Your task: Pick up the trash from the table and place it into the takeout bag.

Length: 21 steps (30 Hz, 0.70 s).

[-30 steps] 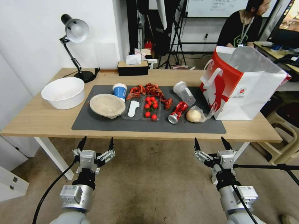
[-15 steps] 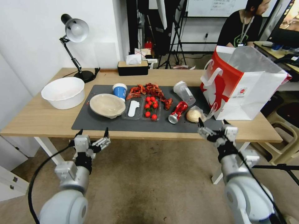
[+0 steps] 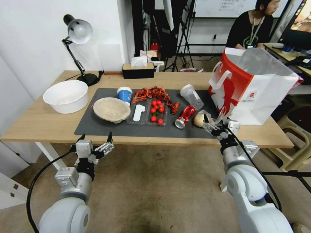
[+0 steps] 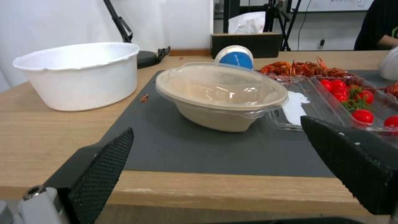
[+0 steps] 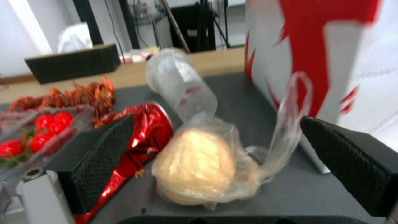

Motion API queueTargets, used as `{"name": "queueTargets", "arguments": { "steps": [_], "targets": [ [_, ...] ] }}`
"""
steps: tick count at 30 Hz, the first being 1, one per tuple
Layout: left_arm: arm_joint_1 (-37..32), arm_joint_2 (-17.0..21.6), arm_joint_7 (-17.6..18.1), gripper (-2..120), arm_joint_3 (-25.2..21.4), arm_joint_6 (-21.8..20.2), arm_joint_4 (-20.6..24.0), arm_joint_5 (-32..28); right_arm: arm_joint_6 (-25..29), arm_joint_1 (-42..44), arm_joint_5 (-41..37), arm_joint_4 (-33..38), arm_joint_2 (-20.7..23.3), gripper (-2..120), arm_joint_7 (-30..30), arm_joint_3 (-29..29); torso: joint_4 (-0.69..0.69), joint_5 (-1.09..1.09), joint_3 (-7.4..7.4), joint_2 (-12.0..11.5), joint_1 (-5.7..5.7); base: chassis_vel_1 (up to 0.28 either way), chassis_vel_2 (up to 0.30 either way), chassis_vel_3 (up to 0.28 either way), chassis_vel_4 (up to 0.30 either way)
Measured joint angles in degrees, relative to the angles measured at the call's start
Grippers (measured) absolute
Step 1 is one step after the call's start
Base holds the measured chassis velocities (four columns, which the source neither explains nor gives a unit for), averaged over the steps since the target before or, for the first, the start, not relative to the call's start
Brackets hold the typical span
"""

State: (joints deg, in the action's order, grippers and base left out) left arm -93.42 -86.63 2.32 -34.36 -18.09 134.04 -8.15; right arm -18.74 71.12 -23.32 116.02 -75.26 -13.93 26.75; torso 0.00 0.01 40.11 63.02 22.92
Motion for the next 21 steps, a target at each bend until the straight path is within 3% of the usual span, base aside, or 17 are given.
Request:
{"name": "queueTargets", "arguments": {
  "steps": [14,21],
  "targets": [
    [-0.1,0.0,-0.1,100,-0.3,1.0,-0.3,0.2,-3.0,-5.7,-2.6,-6.7,0.7,97,-2.9,-4.2,0.0,-0.01,0.0,0.0,0.0,0.0,0.0,0.0,0.0],
    [-0.1,0.1,0.0,100,-0.6,1.8,-0.7,0.2,-3.9,-6.9,-2.7,-8.1,0.2,72,-3.5,-5.2,0.01,-0.01,0.0,0.0,0.0,0.0,0.0,0.0,0.0]
  ]
}}
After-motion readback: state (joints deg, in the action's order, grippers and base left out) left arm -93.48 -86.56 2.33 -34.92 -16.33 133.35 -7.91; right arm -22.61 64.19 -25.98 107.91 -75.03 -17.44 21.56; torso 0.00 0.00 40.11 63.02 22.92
